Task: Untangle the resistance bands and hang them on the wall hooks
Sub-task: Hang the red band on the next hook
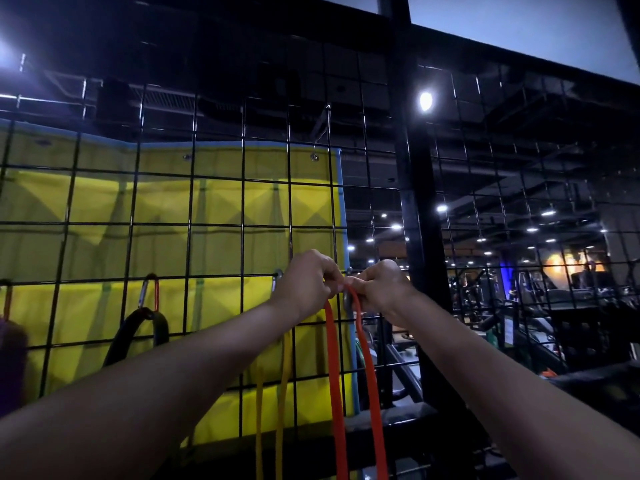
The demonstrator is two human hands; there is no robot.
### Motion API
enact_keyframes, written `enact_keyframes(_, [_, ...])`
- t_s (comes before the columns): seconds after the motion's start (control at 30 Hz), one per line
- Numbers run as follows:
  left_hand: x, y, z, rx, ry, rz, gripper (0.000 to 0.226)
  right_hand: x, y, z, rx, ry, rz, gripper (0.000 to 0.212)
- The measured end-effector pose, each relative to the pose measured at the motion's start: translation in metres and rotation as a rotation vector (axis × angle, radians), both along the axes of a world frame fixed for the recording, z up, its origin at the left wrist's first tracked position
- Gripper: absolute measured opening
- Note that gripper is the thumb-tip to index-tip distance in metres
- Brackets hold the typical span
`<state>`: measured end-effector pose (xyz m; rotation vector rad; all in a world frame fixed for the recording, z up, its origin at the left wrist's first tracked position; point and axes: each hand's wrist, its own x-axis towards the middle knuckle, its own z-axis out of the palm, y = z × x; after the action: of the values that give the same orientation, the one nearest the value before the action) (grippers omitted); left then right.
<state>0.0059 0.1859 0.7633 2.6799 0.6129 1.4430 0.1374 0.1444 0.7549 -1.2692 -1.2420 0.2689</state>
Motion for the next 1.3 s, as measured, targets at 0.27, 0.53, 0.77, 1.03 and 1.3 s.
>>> enact_keyframes(0.27, [0.003, -0.007, 0.016, -0.109, 0.171, 0.074, 0.011, 0.004, 0.008, 0.002, 0.002, -0.077, -0.060, 0.029])
enact_keyframes(0.53, [-0.006, 0.001, 0.005, -0.188, 0.141, 0.014, 0.008, 0.005, 0.011, -0.001, 0.027, -0.114, -0.100, 0.032])
enact_keyframes(0.77, [-0.008, 0.001, -0.023, -0.293, -0.043, -0.074, 0.003, 0.005, 0.013, -0.006, 0.051, -0.104, -0.126, 0.030])
enact_keyframes(1.03, [0.000, -0.001, -0.049, -0.360, -0.183, -0.113, 0.013, 0.002, 0.007, -0.015, 0.124, -0.022, -0.059, 0.011])
enact_keyframes(1.3, [0.002, -0.009, -0.074, -0.405, -0.269, -0.203, 0.037, 0.000, -0.013, -0.049, 0.145, -0.064, -0.045, 0.017])
